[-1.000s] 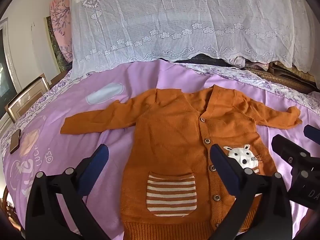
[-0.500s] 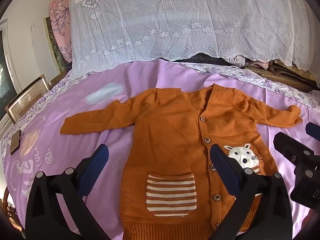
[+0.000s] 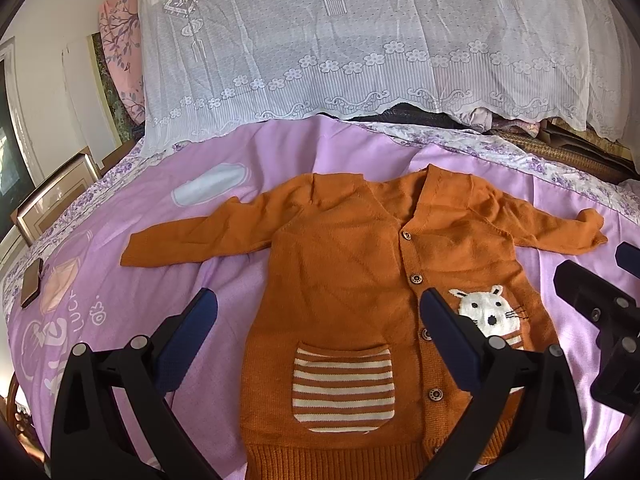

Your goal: Fold small clothes

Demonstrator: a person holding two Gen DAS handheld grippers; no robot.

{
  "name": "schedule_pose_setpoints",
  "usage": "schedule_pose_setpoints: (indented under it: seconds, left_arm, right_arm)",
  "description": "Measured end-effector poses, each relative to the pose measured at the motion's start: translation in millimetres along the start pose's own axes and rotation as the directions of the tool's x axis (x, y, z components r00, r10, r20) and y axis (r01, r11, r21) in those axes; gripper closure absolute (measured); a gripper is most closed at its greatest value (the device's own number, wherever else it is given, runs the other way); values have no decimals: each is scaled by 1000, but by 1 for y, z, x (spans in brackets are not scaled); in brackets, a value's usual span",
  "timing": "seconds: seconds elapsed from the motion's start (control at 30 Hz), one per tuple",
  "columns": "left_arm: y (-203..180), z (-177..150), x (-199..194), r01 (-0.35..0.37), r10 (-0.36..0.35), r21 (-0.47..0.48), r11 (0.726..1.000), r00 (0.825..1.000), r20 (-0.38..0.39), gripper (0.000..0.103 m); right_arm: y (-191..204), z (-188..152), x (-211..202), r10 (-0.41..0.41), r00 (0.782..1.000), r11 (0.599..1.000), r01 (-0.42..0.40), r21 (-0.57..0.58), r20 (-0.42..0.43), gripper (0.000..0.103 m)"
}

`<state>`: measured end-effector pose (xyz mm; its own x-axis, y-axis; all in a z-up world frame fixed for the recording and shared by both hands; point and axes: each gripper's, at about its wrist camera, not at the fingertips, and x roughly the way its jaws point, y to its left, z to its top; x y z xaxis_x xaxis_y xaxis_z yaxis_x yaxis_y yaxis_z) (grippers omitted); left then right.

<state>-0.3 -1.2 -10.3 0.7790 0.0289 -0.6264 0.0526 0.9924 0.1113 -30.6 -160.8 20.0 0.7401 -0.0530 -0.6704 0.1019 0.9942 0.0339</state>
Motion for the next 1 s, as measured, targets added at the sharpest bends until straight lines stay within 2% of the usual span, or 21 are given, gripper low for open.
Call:
schedule_pose_setpoints:
  seconds: [1.0]
  left_arm:
    - [0, 0, 2, -1, 1, 3, 1000, 1000, -5, 4]
  right_arm:
    - [1, 0, -2, 1, 1000, 1000, -1, 0, 4, 3]
